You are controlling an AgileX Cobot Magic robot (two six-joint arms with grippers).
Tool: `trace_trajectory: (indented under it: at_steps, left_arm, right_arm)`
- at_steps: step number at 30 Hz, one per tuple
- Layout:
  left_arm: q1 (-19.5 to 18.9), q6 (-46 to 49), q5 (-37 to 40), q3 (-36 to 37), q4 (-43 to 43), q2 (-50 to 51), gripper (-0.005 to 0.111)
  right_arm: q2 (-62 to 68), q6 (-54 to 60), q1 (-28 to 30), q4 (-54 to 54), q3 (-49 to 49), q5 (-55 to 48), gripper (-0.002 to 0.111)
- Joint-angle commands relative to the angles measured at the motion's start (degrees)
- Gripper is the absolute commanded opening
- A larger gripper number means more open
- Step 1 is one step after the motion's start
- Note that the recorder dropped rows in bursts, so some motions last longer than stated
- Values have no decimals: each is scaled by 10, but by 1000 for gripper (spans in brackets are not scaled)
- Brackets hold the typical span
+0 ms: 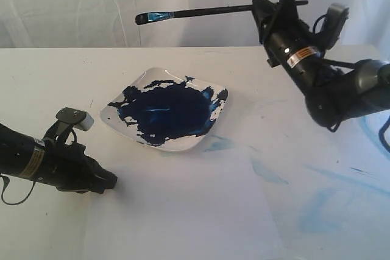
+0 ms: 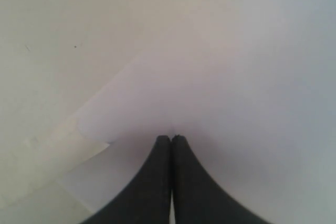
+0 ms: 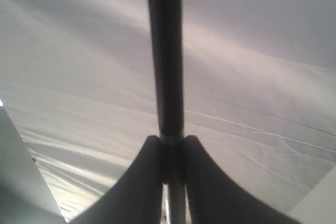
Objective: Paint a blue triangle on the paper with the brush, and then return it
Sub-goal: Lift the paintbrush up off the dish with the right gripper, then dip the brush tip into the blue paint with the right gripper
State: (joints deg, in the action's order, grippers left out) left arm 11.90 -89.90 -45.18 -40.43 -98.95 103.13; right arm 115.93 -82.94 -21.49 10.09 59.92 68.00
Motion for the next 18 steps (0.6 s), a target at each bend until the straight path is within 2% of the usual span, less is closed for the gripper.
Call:
trace_trajectory:
  at_steps: [1, 3, 6, 8, 13, 18]
  left_arm:
    - [2, 1, 10, 0, -10, 6, 0]
    - [2, 1, 10, 0, -10, 6, 0]
    - [2, 1, 10, 0, -10, 6, 0]
    - [2, 1, 10, 0, -10, 6, 0]
    - [2, 1, 10, 0, -10, 6, 0]
    - [2, 1, 10, 0, -10, 6, 0]
  right_arm:
    - [-54, 25, 44, 122, 0, -39, 0]
    - [-83, 33, 55, 174, 3, -97, 0]
    - [-125, 33, 54, 256, 20, -239, 0]
    - [-143, 40, 45, 317, 38, -289, 0]
    - [-153, 90, 18, 400, 75, -277, 0]
    - [-152, 172, -23, 430, 90, -333, 0]
